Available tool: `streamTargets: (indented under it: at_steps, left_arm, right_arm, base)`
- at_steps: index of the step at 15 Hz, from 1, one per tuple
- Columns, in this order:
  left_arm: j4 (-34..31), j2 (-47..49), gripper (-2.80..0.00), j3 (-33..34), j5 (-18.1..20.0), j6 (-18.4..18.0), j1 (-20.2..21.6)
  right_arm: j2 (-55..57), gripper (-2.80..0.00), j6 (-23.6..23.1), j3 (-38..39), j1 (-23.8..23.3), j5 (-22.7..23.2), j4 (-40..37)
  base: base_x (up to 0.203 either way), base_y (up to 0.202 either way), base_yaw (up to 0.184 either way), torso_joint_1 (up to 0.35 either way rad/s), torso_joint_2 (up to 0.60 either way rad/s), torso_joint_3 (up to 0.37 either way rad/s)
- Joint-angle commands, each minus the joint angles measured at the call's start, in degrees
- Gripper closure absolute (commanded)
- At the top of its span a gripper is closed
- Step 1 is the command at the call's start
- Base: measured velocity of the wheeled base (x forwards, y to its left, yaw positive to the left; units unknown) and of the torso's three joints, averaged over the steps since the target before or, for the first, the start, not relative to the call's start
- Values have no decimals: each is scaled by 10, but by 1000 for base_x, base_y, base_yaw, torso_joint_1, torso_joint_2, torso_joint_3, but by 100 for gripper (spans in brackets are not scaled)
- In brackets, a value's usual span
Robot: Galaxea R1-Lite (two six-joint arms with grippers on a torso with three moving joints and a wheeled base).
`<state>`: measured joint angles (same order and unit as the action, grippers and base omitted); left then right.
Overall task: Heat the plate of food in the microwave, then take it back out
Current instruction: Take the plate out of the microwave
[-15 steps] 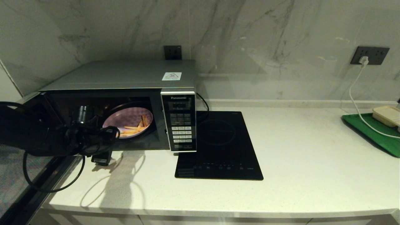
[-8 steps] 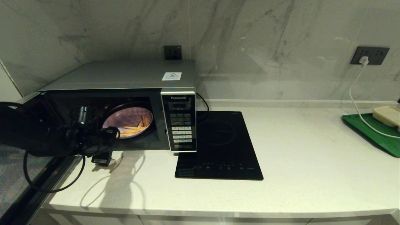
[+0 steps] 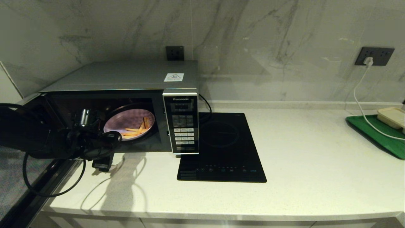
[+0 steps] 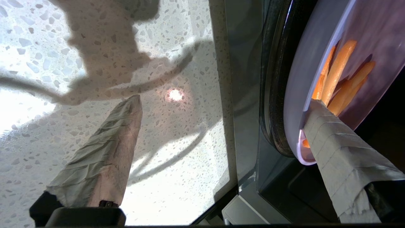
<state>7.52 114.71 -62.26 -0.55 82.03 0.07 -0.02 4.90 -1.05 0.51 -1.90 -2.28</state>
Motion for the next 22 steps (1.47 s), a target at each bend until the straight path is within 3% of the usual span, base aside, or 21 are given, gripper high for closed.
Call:
streamTargets:
  at_steps: [1,4,5,22]
  left_arm:
    - [1,-3,-280,-2,-1,4,-1]
    - [1,-3,-280,-4,-1,3,-1]
    - [1,-4,0,-4,-1,2,-2]
    - [1,-9,0,-6,0,3,-4]
  right_arm:
    - [0,0,0,0,0,0,0]
    - [0,0,0,0,0,0,0]
    - [0,0,0,0,0,0,0]
    - [0,0,0,0,0,0,0]
  base:
    - [0,0,0,0,0,0]
    - [0,0,0,0,0,0]
    - [0,0,0,0,0,0]
    - [0,0,0,0,0,0]
